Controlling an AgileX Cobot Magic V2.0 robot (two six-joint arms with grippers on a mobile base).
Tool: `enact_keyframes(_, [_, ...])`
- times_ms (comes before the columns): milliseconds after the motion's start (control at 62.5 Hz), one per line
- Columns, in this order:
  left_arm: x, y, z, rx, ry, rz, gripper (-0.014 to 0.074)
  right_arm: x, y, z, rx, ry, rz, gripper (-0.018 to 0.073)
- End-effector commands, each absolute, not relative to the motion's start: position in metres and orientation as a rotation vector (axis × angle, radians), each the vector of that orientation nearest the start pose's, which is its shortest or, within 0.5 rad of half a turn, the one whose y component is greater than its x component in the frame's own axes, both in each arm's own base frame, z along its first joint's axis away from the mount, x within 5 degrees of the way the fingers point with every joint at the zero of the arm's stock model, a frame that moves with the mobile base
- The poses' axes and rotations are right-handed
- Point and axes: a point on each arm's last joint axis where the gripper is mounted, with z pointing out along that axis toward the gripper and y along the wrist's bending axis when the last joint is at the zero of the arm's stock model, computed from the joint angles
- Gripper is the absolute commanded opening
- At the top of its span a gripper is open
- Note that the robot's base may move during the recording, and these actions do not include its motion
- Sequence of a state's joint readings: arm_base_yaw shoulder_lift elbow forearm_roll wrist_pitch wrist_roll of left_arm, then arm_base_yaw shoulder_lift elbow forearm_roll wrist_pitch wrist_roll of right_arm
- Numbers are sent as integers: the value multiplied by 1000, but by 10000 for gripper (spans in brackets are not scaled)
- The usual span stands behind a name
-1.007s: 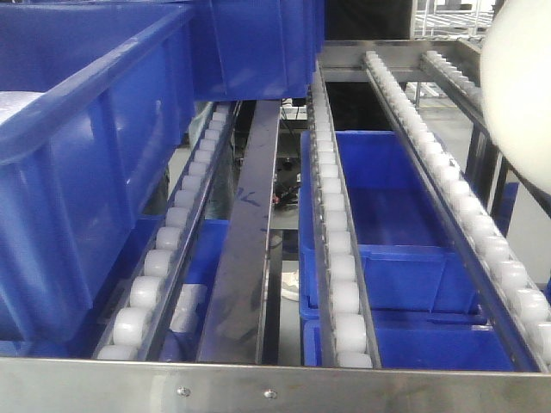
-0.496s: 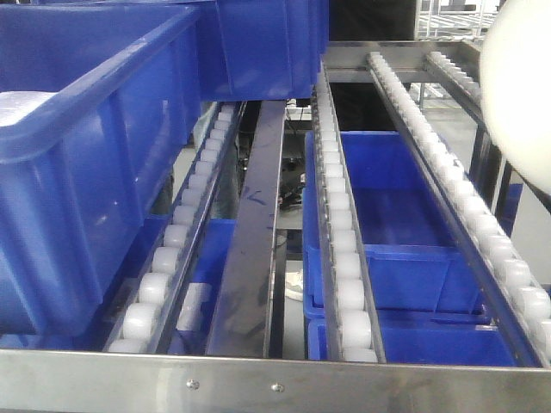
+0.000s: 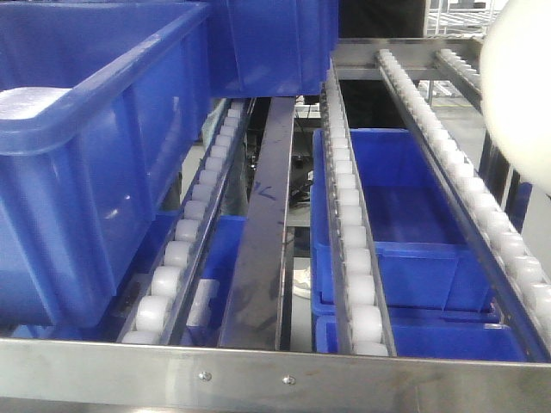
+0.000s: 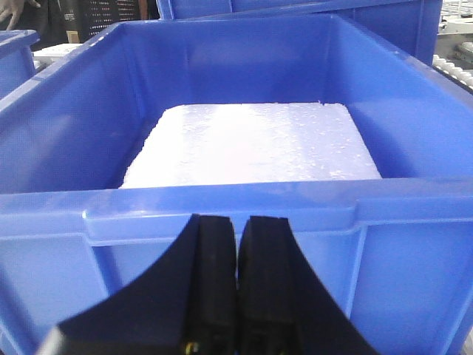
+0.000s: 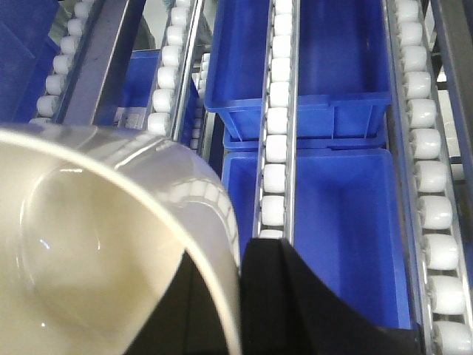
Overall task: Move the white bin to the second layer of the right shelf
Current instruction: 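Approach the shelf and position the base at the roller-track layer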
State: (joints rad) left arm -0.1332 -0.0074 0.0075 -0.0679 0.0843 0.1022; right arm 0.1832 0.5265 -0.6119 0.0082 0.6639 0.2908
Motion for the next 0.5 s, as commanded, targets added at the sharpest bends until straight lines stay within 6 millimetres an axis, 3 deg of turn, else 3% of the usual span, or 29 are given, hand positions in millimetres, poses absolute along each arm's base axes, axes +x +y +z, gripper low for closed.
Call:
enact_keyframes(0, [56, -8, 199, 122, 1502, -89, 85, 101, 18, 337, 117, 1958, 318, 56])
enact_keyframes(480, [56, -8, 199, 122, 1502, -89, 85, 101, 18, 337, 117, 1958, 318, 56])
